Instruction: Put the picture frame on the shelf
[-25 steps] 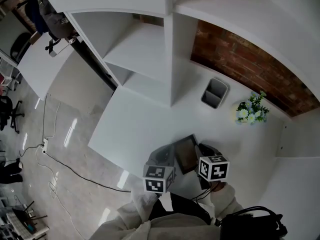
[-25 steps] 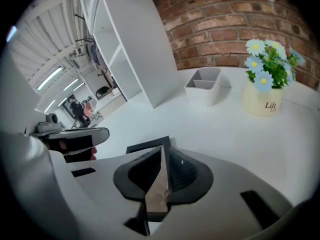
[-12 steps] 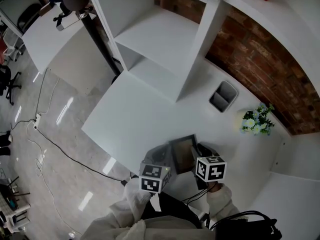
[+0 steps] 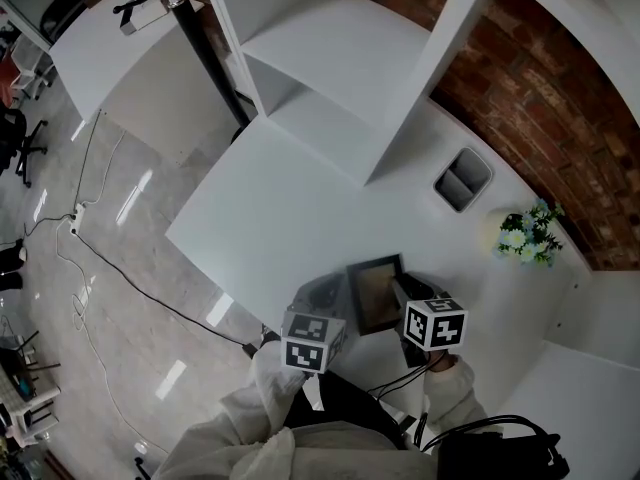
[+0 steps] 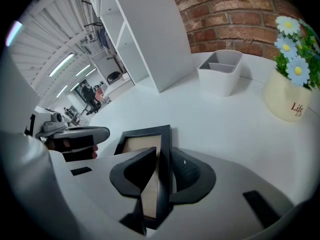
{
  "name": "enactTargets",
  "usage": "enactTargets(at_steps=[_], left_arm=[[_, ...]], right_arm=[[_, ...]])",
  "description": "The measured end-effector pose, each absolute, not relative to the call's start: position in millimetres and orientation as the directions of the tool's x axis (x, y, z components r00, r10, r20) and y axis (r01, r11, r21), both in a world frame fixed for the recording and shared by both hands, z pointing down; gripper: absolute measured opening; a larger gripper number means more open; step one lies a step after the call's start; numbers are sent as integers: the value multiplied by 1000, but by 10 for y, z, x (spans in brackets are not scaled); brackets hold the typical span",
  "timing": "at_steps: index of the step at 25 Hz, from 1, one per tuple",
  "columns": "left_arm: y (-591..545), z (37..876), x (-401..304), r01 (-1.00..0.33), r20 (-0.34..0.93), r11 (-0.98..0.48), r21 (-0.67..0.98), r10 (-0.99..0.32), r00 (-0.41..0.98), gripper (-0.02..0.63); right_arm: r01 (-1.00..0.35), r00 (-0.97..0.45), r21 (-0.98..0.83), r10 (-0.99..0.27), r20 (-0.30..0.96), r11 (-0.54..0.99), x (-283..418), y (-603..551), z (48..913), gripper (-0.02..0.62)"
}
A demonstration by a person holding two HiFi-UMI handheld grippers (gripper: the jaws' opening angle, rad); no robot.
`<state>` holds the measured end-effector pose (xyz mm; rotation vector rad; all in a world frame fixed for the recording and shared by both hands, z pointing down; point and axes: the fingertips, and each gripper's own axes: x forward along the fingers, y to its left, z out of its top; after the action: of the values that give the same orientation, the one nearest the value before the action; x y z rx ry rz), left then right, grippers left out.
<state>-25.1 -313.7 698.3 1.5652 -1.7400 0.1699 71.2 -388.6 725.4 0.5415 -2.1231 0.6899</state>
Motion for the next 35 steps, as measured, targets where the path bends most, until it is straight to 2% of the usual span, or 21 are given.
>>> enactTargets(at_steps=[12, 20, 30, 35], left_arm=[[-3146, 6917, -287, -901, 614, 212, 378, -786, 72, 8], [-3109, 6761, -329, -916, 616, 176, 361, -782, 92, 8], [-3180, 6478, -313, -944, 602, 73, 323, -785, 145, 8], [-3264, 6279, -179, -956, 583, -25, 293, -788, 199, 8]], right_arm=[[-618, -562, -277, -167, 810, 736, 745, -3909, 7246, 75], [-651, -579, -269, -236, 780, 710, 705, -3956, 7042, 74], [-712, -585, -278, -324, 744, 645, 780, -3920, 6772, 74], [-762, -571, -257, -428, 700, 595, 909, -4013, 6494, 74]])
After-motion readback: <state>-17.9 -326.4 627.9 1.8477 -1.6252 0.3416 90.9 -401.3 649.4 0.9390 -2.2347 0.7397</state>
